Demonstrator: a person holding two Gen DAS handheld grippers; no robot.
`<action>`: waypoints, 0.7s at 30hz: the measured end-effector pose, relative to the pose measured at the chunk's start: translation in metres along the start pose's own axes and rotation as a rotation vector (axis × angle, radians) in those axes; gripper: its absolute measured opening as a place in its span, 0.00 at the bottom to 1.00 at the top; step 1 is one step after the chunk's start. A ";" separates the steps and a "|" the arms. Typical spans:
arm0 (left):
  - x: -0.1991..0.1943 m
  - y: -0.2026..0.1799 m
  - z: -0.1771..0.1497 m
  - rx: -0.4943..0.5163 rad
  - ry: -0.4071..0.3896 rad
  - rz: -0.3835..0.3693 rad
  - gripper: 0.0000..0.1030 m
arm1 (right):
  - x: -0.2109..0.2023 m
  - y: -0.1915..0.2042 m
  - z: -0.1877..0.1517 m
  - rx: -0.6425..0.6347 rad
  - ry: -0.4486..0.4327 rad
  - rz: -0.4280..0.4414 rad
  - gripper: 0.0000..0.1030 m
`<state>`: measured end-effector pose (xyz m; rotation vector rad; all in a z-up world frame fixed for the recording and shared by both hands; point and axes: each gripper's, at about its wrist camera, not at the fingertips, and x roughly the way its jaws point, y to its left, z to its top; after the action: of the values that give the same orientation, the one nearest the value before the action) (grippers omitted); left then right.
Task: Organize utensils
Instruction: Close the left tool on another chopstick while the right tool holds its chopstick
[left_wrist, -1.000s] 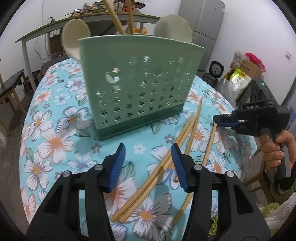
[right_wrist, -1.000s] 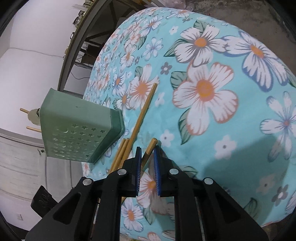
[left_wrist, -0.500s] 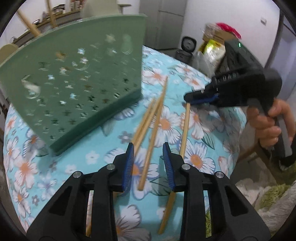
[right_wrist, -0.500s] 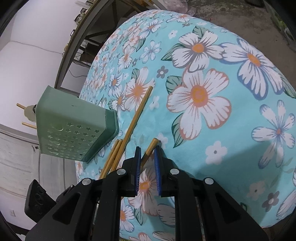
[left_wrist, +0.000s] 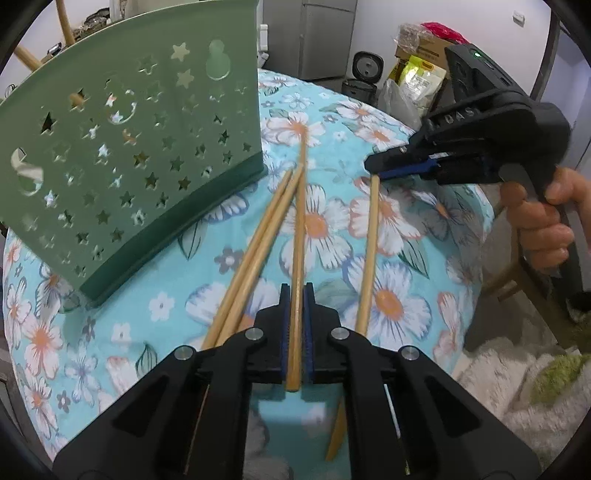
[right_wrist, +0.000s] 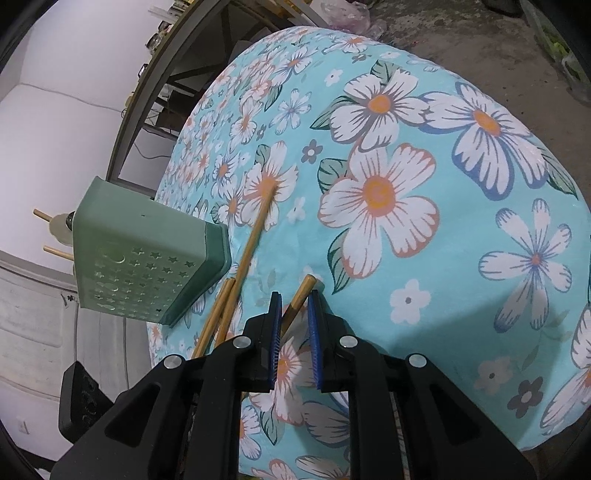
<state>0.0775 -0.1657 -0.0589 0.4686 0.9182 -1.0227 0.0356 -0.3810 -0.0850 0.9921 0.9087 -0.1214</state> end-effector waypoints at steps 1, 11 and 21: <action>-0.004 0.002 -0.005 -0.001 0.026 -0.002 0.06 | 0.000 0.000 0.000 -0.001 -0.002 -0.002 0.14; -0.029 0.024 -0.026 -0.068 0.132 -0.053 0.08 | -0.015 -0.006 0.008 -0.014 -0.065 -0.055 0.14; 0.002 0.017 0.010 -0.087 0.078 -0.064 0.22 | -0.023 -0.015 0.007 -0.002 -0.081 -0.067 0.14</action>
<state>0.0974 -0.1662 -0.0561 0.4107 1.0483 -1.0242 0.0180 -0.4018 -0.0767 0.9483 0.8678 -0.2158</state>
